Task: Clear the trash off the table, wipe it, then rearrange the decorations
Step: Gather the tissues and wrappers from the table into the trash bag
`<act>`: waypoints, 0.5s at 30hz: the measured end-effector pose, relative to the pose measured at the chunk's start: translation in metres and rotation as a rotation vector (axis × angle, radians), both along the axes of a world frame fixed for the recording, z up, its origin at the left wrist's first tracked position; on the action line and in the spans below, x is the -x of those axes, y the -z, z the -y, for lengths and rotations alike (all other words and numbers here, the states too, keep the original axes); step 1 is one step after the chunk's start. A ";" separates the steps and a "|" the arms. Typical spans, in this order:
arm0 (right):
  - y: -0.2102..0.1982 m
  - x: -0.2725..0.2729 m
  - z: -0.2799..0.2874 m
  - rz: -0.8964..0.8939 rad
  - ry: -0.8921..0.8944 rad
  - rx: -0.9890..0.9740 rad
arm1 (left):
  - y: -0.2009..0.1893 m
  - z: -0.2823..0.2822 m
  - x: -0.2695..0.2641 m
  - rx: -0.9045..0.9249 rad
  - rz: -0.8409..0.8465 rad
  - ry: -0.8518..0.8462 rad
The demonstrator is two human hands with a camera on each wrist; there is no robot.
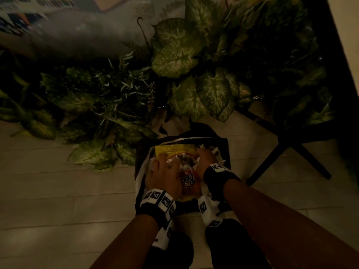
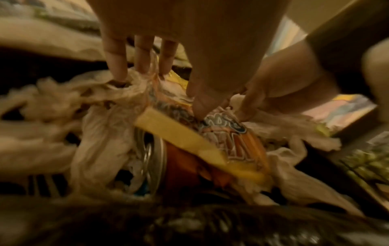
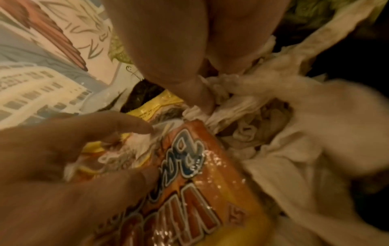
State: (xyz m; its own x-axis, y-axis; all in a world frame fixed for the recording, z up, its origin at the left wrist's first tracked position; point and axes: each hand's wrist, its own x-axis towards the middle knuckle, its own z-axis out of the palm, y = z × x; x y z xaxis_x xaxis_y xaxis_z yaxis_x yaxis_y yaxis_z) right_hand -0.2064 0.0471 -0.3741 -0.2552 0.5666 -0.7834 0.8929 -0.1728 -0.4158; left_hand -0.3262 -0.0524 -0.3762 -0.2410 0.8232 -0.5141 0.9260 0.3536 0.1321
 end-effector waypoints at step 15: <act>-0.039 -0.010 0.005 -0.101 0.212 0.026 | -0.025 0.001 0.016 0.117 0.041 0.039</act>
